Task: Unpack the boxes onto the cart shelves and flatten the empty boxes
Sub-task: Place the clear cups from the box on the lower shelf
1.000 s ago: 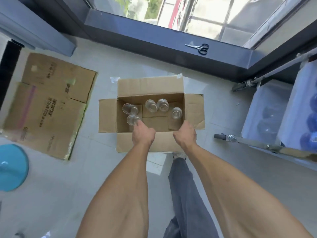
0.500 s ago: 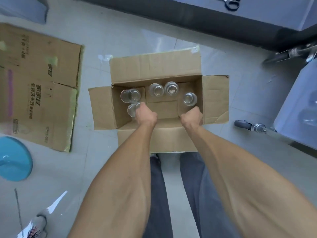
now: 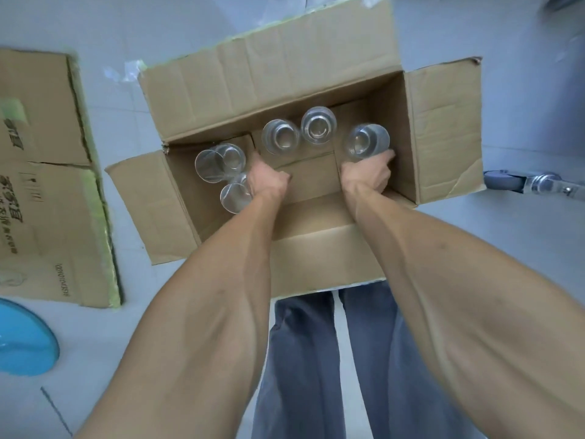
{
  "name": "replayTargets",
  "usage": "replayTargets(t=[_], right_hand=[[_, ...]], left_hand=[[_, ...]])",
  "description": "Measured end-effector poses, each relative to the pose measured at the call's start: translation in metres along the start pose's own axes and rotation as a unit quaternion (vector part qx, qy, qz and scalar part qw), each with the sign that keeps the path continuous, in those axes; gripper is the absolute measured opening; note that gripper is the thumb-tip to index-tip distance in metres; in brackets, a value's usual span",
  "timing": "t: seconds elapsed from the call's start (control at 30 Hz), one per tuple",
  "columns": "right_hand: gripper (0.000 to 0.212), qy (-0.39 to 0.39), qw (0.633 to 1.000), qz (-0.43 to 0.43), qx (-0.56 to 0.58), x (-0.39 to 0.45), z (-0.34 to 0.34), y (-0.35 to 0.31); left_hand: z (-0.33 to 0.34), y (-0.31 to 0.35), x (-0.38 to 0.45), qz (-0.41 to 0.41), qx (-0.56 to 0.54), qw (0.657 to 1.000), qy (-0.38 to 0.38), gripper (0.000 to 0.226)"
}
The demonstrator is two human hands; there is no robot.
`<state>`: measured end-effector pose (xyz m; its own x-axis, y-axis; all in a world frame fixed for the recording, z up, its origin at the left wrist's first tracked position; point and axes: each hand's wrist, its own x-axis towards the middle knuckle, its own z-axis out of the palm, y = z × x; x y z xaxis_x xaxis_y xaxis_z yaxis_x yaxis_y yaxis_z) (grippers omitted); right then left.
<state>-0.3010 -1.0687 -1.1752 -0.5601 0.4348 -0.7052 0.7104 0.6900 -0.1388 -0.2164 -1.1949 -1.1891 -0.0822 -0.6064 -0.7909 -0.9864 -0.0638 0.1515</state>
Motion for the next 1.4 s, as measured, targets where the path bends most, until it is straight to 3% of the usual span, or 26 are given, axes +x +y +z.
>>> replayTargets(t=[0.1,0.2,0.37,0.57,0.8,1.07,1.3,1.4], right_hand=[[0.086,0.051,0.997,-0.057,0.011,-0.003,0.015,-0.002],[0.095,0.09,0.988,-0.122,0.016,0.002,0.024,-0.007],[0.083,0.109,0.979,-0.17,0.001,0.017,0.028,-0.017],[0.069,0.115,0.968,-0.222,0.015,0.013,0.026,-0.004],[0.067,0.096,0.974,-0.192,0.076,-0.023,-0.003,-0.009],[0.062,0.067,0.974,-0.181,0.114,-0.075,-0.061,-0.024],[0.058,0.006,0.959,-0.116,0.259,-0.159,-0.116,-0.034],[0.055,-0.032,0.936,-0.072,0.343,-0.178,-0.132,-0.036]], left_hand=[[-0.001,0.001,0.023,0.031,-0.024,0.999,0.004,0.098],[0.002,0.001,0.04,0.05,-0.04,0.998,-0.008,0.09],[0.008,0.0,0.051,0.108,-0.039,0.993,-0.016,0.07],[0.001,-0.01,0.041,0.147,-0.077,0.986,0.009,0.066],[-0.036,-0.006,-0.002,0.115,-0.118,0.986,-0.004,0.062],[-0.085,0.004,-0.06,0.072,-0.167,0.977,-0.112,0.068],[-0.147,0.041,-0.155,0.024,-0.321,0.925,-0.201,0.071],[-0.166,0.049,-0.182,0.071,-0.339,0.912,-0.221,0.066]])
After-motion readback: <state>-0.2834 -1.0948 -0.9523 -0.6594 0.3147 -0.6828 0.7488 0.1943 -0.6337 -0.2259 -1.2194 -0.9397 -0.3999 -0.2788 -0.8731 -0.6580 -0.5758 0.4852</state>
